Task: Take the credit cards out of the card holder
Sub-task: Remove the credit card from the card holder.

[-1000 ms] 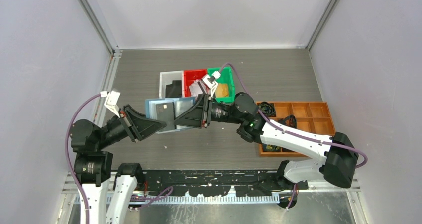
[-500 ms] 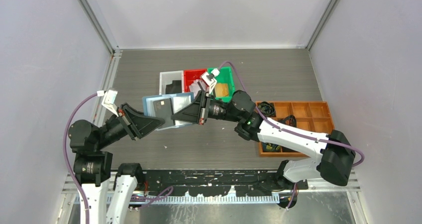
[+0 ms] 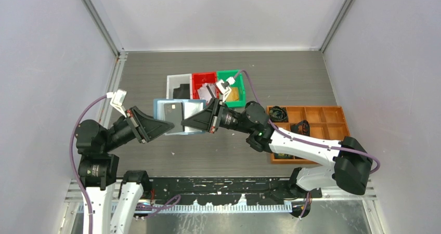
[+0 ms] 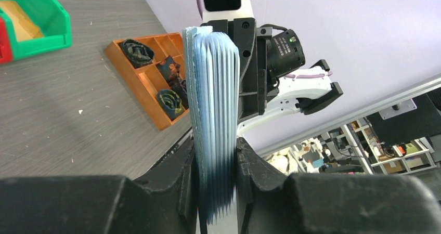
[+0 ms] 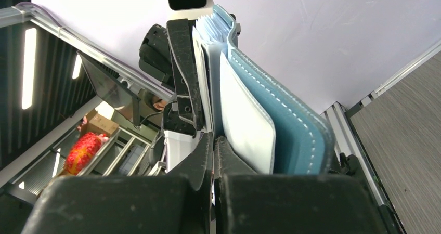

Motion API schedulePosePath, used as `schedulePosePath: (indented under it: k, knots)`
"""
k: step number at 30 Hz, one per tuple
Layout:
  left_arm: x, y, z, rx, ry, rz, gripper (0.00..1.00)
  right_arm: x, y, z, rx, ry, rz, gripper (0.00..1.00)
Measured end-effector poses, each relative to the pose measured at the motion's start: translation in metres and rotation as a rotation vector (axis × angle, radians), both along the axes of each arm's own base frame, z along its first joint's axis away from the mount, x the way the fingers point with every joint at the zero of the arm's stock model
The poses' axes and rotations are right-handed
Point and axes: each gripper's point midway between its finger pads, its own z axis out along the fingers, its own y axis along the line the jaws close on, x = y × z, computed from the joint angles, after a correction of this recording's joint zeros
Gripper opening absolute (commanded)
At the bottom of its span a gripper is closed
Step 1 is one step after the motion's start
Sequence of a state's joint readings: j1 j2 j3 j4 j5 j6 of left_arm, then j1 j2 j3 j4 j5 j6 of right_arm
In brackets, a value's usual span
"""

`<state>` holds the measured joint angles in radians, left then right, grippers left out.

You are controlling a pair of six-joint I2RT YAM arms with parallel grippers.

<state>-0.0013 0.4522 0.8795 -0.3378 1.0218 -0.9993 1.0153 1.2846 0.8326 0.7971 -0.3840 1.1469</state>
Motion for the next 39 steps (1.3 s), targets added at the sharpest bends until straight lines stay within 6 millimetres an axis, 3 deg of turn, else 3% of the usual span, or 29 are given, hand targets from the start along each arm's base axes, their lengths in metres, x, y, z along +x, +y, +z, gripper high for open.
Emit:
schedulePosePath:
  k: [8,18,19,21,26,34,39]
  knots:
    - [-0.007,-0.002,0.004,-0.013,-0.005,-0.019,0.33,-0.006,-0.003,0.002,0.012,0.001,0.006,0.01]
    - [-0.009,-0.002,0.010,-0.028,-0.007,-0.028,0.09,-0.008,-0.010,0.003,0.020,-0.005,-0.005,0.01]
    - [-0.009,-0.002,0.010,-0.028,-0.007,-0.028,0.08,-0.008,-0.010,0.003,0.022,-0.005,-0.004,0.03]
    - [-0.010,-0.003,0.010,-0.028,-0.006,-0.033,0.06,-0.009,-0.011,0.002,0.029,-0.006,-0.003,0.17]
    - [-0.010,-0.003,0.011,-0.027,-0.020,-0.035,0.08,-0.005,-0.014,0.003,0.050,0.011,-0.006,0.27]
    - [-0.010,-0.003,0.011,-0.018,-0.037,-0.033,0.08,0.012,-0.009,0.023,0.094,0.011,-0.005,0.27]
    - [-0.009,-0.002,0.009,-0.001,-0.055,-0.029,0.08,0.014,-0.006,0.021,0.089,0.019,0.001,0.10]
